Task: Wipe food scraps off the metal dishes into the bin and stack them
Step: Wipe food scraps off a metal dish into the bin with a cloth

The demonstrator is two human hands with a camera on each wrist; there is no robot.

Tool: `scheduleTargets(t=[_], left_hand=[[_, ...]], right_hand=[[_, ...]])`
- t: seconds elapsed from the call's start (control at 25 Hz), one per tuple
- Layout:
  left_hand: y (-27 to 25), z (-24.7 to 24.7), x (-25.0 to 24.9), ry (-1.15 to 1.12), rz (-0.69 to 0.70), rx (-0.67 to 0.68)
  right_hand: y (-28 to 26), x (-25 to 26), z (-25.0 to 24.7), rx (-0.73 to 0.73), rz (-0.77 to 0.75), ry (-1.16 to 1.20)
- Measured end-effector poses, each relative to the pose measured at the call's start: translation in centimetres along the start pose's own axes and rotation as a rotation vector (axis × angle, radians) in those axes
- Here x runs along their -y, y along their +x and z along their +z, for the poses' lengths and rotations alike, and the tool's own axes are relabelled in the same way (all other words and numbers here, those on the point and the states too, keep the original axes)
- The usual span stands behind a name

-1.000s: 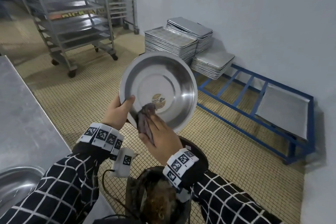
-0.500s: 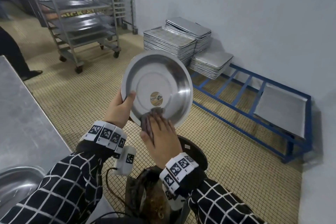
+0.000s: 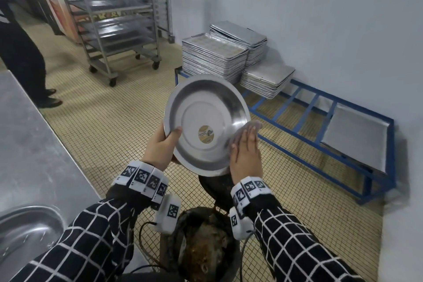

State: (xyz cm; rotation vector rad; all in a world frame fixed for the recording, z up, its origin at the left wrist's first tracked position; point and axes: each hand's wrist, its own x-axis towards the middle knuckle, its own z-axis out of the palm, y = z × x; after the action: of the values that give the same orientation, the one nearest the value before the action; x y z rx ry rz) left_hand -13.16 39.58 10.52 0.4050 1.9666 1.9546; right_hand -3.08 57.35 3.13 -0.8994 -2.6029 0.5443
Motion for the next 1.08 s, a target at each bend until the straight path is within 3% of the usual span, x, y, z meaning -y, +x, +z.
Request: scheduleTargets(t=[0.28, 0.6, 0.72, 0.84, 1.0, 1.08], left_hand=[[0.2, 0.0, -1.0, -0.002, -0.034, 0.027], [0.3, 0.9, 0.0, -0.12, 0.001, -0.033], [-0.1, 1.4, 0.4, -0.124, 0.01, -0.005], [0.5, 0.2, 1.3, 0.036, 0.028, 0.055], [1.0, -2.2, 2.8, -0.143, -0.291, 0.174], [1.0, -2.5, 3.0, -0.154, -0.334, 0.174]], right_hand=[[2.7, -0.1, -4.0, -0.237, 0.233, 0.585], [0.2, 2.7, -3.2, -0.334, 0.527, 0.886], [0.4, 3.0, -3.8, -0.333, 0.521, 0.93], [1.4, 1.6, -5.3, -0.248, 0.407, 0.829], [1.4, -0.1, -6.7, -0.048, 0.277, 0.672], [1.2, -0.3, -6.5, -0.01, 0.307, 0.653]])
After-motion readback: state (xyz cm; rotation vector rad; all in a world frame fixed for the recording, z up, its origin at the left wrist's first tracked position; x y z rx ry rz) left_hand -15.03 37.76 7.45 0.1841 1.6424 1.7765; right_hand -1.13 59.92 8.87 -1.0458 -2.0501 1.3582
